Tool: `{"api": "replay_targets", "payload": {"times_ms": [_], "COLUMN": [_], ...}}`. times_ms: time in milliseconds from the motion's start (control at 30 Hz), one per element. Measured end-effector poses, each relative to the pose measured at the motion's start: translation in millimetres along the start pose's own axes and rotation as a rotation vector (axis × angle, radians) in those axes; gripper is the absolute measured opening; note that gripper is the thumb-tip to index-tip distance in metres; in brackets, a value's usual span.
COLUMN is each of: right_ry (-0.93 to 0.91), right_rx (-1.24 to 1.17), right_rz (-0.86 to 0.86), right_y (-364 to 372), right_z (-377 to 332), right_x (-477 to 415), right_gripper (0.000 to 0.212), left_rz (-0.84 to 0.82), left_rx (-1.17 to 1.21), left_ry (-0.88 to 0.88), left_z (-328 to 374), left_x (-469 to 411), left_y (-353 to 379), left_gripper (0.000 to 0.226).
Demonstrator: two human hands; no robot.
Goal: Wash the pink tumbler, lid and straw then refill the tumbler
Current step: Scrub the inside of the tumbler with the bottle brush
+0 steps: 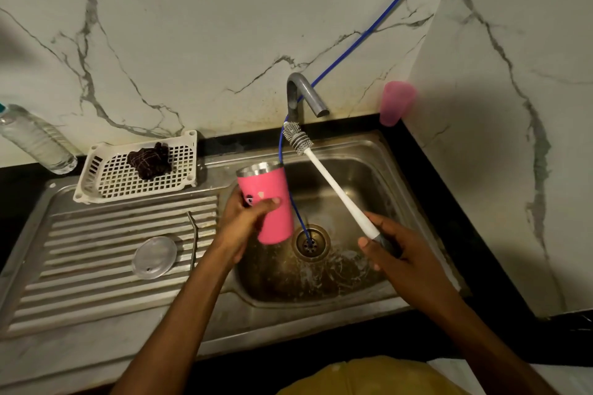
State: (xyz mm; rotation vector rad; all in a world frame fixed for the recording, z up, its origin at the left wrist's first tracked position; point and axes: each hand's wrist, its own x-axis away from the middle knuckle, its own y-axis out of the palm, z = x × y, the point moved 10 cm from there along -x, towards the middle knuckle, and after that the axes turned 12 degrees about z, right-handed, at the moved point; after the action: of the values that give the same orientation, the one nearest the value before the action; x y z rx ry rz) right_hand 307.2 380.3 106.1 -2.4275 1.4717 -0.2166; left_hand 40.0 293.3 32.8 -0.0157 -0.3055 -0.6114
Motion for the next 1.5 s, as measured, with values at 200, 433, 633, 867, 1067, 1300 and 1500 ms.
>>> {"api": "replay_targets", "payload": {"times_ms": [200, 433, 633, 867, 1067, 1300, 1500], "right_ry": [-0.03, -0.034, -0.05, -0.092, -0.156, -0.266, -0.188], "right_rx": [0.019, 0.043, 0.091, 0.225, 0.473, 0.68, 0.624], "right_rz": [-0.036, -0.068, -0.057, -0.084, -0.131, -0.071, 0.009], "right_y": [1, 6, 4, 2, -8, -4, -13], "right_z": [-6, -5, -5, -13, -20, -33, -27], "right_x": [3, 8, 8, 9, 15, 22, -3], "right_gripper": [0.038, 0.039, 0.034, 0.037, 0.039, 0.057, 0.042], "left_rz": [0.185, 0.113, 0.088, 0.032, 0.084, 0.135, 0.2], "left_rx": [-0.676, -0.707, -0.838, -0.865, -1.11, -1.285, -1.298], "left_ry": [0.487, 0.49, 0.547, 0.545, 0.638, 0.795, 0.969], "left_z": [44, 52, 56, 53, 61, 72, 90], "left_x": [1, 3, 8, 14, 11, 19, 40], "left_y": [-10, 0, 7, 11, 9, 14, 29], "left_gripper": [0.095, 0.099, 0.104, 0.1, 0.099, 0.095, 0.094]}}
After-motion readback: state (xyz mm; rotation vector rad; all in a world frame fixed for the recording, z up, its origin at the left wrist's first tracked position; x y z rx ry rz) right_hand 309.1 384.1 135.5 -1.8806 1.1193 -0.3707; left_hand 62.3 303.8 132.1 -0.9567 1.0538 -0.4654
